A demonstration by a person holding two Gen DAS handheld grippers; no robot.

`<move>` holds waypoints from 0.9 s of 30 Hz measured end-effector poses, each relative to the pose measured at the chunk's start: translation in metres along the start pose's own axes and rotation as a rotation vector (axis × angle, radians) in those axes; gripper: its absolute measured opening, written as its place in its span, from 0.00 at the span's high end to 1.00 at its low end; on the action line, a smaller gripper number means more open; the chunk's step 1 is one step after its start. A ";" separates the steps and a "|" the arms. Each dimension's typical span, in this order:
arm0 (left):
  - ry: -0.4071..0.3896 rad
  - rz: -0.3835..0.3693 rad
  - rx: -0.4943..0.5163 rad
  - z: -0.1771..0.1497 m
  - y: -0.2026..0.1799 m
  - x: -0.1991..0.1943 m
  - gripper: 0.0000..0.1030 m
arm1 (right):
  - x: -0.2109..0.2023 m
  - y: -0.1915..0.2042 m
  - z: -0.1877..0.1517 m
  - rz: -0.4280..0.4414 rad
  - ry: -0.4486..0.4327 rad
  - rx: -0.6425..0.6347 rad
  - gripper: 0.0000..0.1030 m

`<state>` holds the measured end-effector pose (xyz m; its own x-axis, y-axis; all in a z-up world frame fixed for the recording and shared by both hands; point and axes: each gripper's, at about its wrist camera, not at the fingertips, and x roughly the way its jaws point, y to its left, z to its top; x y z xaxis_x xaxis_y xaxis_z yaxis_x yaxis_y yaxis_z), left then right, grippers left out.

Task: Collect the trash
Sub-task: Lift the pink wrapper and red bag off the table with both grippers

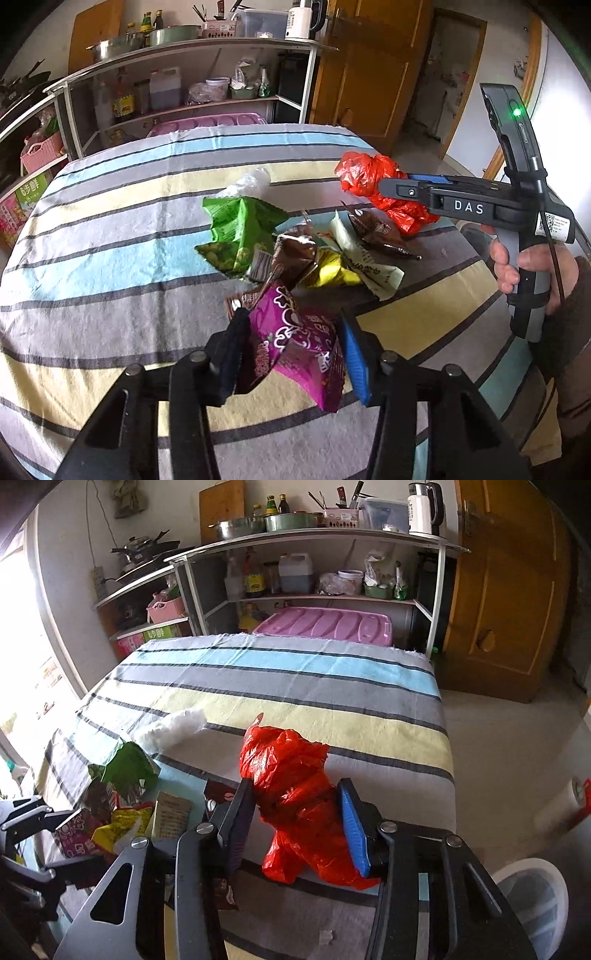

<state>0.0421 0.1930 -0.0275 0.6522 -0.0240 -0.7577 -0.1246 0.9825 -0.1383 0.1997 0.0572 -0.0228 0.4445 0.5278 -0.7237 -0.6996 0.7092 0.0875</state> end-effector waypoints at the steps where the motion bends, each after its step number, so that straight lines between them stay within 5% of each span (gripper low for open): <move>1: -0.003 -0.001 -0.001 -0.001 0.000 -0.002 0.52 | -0.001 -0.001 0.000 0.002 -0.002 0.005 0.55; 27: -0.059 -0.010 -0.003 -0.015 -0.009 -0.032 0.61 | -0.050 -0.008 -0.015 -0.008 -0.096 0.085 0.56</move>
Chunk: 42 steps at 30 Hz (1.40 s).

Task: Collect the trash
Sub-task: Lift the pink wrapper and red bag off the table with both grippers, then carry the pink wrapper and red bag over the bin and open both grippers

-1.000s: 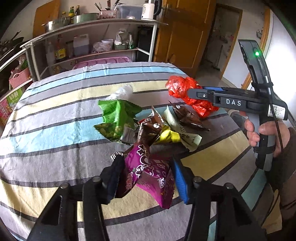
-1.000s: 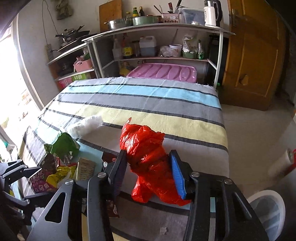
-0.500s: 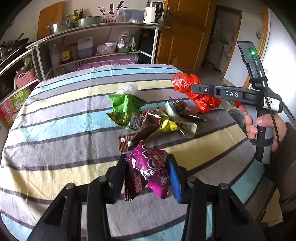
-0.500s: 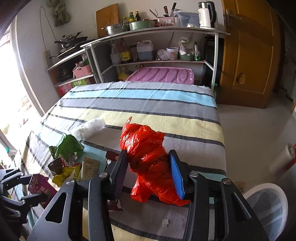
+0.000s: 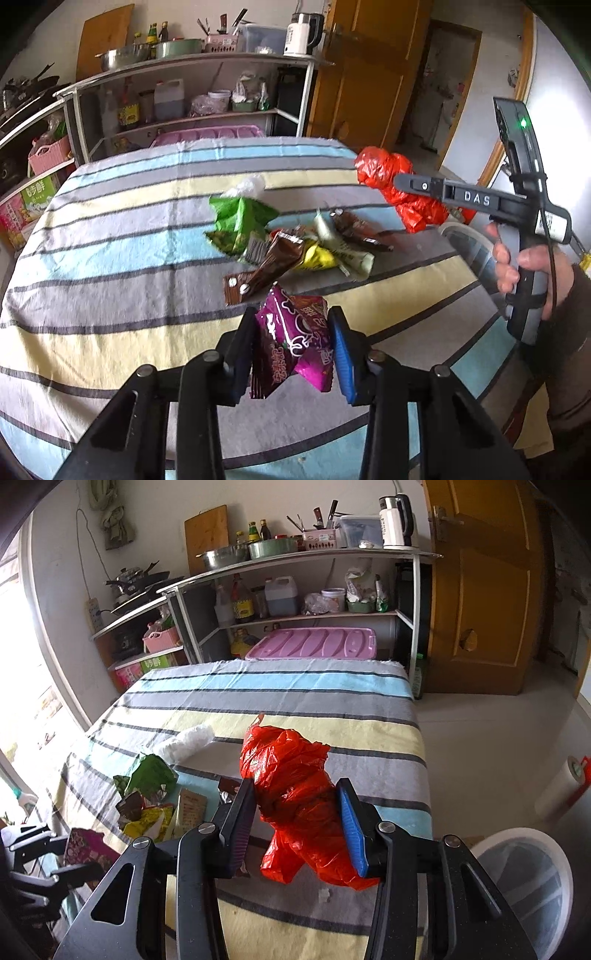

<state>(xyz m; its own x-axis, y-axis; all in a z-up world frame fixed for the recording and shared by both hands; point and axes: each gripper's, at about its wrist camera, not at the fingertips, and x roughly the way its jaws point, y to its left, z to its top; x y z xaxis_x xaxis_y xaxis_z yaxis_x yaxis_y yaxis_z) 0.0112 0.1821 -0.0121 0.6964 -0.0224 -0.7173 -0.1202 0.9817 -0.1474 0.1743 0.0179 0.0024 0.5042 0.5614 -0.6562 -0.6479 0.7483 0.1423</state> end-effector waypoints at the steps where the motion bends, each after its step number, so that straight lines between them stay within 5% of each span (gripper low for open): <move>1: -0.007 -0.002 0.003 0.001 -0.002 -0.002 0.61 | -0.005 -0.001 -0.002 -0.003 -0.008 0.008 0.56; 18: -0.085 -0.108 0.102 0.041 -0.067 -0.004 0.61 | -0.079 -0.040 -0.031 -0.136 -0.099 0.091 0.56; 42: -0.008 -0.285 0.290 0.067 -0.219 0.060 0.61 | -0.152 -0.132 -0.098 -0.345 -0.089 0.287 0.56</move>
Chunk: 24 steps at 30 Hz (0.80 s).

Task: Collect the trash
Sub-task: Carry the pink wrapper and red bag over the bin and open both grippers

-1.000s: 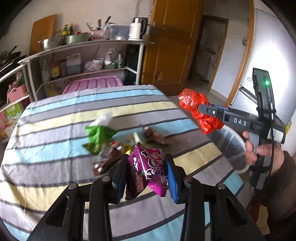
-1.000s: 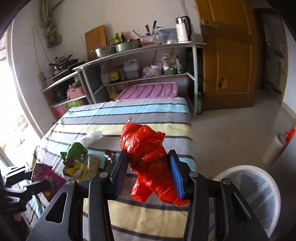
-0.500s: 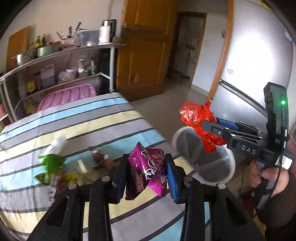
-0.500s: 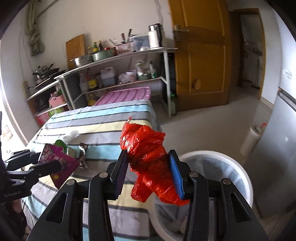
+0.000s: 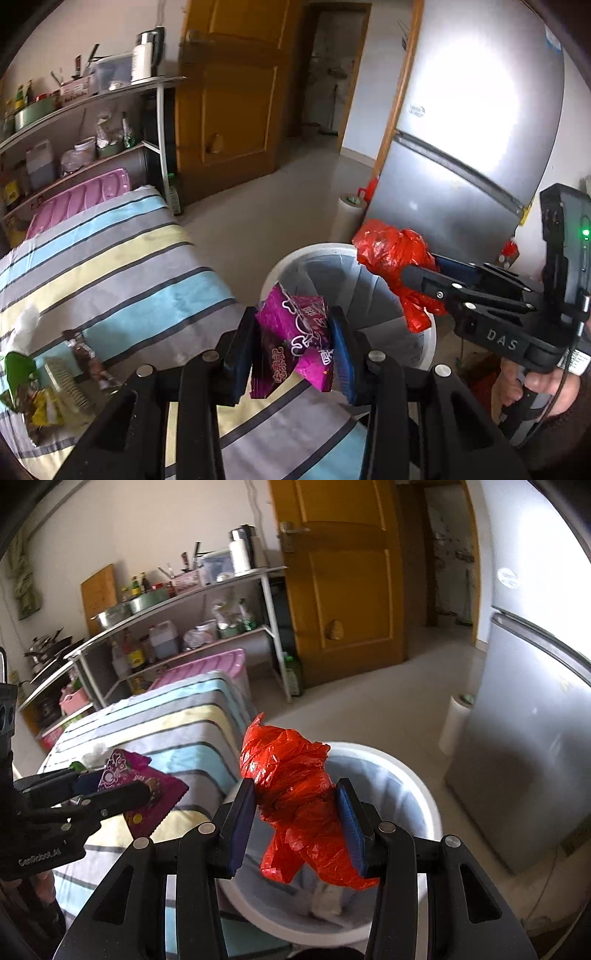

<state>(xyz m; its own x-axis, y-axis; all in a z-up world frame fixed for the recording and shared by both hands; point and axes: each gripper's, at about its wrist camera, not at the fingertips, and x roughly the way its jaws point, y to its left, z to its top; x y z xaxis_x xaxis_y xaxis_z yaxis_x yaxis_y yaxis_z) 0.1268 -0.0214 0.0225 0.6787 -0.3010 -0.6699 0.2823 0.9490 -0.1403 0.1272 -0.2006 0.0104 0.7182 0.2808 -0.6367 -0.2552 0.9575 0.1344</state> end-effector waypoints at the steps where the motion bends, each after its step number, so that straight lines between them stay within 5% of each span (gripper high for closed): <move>1: 0.001 0.001 0.013 0.001 -0.004 0.003 0.61 | 0.000 -0.006 -0.002 -0.010 0.005 0.007 0.56; 13: 0.047 0.041 0.109 0.003 -0.046 0.038 0.60 | 0.021 -0.041 -0.020 -0.099 0.074 0.034 0.56; 24: 0.079 0.034 0.100 0.002 -0.049 0.051 0.60 | 0.042 -0.047 -0.030 -0.139 0.142 0.023 0.55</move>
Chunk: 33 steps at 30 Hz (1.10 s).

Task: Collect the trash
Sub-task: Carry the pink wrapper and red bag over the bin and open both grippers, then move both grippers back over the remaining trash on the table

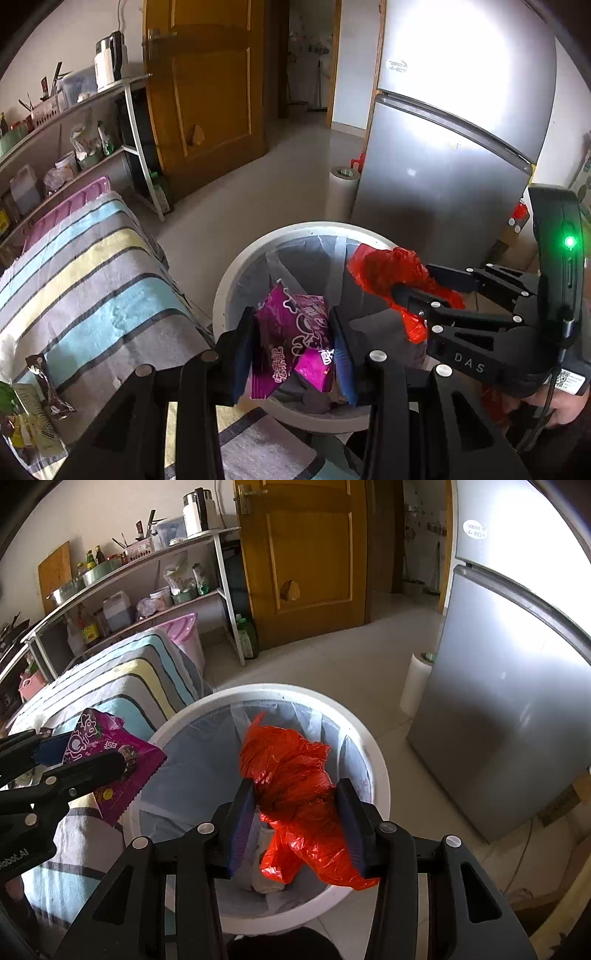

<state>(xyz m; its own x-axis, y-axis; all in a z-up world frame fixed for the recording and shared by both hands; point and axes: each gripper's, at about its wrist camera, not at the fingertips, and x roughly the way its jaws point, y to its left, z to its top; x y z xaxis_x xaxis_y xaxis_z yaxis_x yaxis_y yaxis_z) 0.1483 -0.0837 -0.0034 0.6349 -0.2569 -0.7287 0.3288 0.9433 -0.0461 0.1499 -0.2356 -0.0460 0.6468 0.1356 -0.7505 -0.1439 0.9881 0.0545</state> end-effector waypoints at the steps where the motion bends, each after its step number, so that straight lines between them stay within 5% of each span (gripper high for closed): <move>1: 0.001 0.000 -0.002 0.000 0.001 0.001 0.59 | 0.000 0.000 -0.001 -0.001 0.002 -0.002 0.55; 11: -0.014 0.001 -0.044 0.000 0.012 -0.005 0.34 | 0.002 0.003 0.000 -0.014 -0.003 0.003 0.51; 15: -0.030 0.003 -0.069 -0.001 0.020 -0.014 0.32 | -0.004 0.006 0.001 -0.023 -0.021 -0.004 0.44; 33: -0.119 0.115 -0.183 -0.030 0.087 -0.076 0.32 | -0.036 0.062 0.014 0.079 -0.116 -0.044 0.44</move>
<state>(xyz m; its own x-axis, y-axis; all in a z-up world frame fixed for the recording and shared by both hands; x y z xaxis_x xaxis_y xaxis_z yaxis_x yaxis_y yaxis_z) 0.1079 0.0242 0.0277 0.7420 -0.1582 -0.6514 0.1241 0.9874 -0.0985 0.1281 -0.1781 -0.0062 0.7140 0.2231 -0.6636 -0.2291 0.9701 0.0797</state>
